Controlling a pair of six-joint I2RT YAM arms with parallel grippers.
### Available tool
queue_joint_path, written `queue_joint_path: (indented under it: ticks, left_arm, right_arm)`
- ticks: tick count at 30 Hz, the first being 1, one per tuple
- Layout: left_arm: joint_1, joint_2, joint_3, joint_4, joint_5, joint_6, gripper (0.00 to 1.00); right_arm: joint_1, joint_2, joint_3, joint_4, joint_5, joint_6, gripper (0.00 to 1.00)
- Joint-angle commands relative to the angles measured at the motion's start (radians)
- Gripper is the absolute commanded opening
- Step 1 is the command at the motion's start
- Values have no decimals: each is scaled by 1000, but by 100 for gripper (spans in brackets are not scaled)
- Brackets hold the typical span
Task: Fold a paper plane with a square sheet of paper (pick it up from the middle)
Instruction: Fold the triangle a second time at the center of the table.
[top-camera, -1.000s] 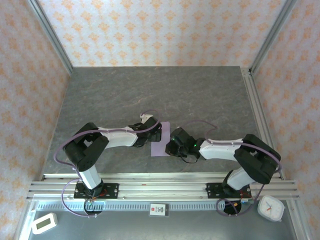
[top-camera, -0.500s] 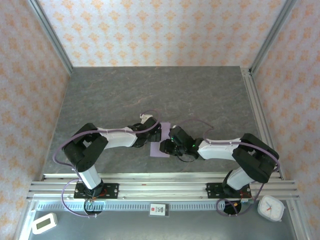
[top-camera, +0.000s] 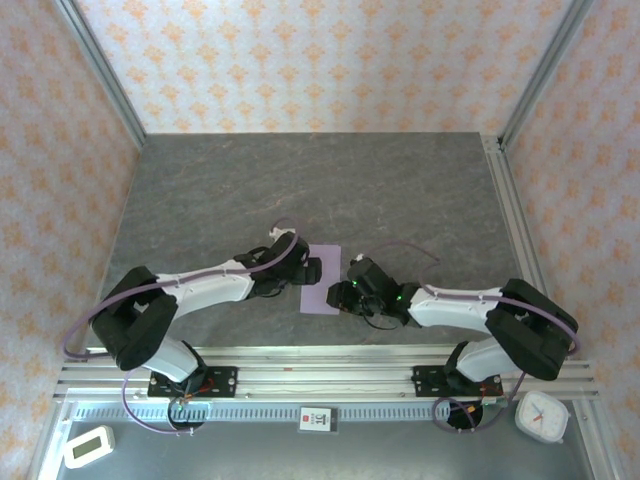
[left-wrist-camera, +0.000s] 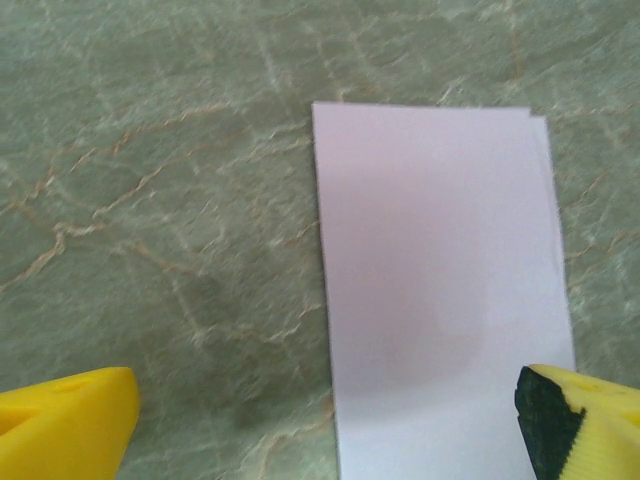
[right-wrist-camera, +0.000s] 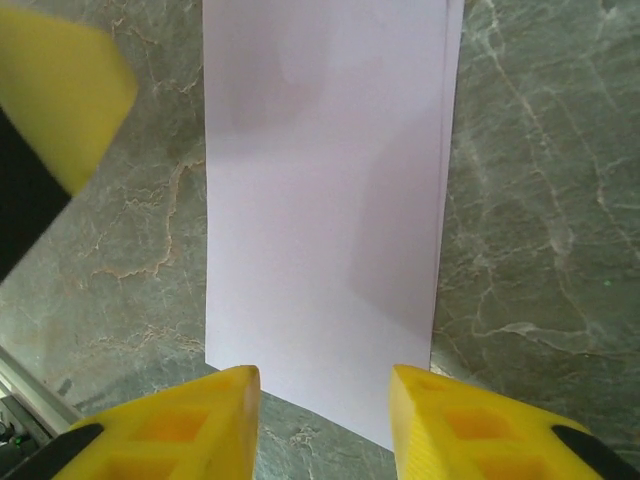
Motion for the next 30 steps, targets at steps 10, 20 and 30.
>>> queue_joint_path:
  ticks: [10,20,30]
  left_arm:
    - [-54,11,-98,-57,-55,-51,100]
    - [-78,54,-170,8,-46,-89,100]
    - [-80,63,-199,34,-31,-106,100]
  right_arm:
    - [4,34,-2,-43,8,-14,42]
    - [5,71,9,-24,-24,-14,42]
    - [29,122,67,-9,-52,-12,42]
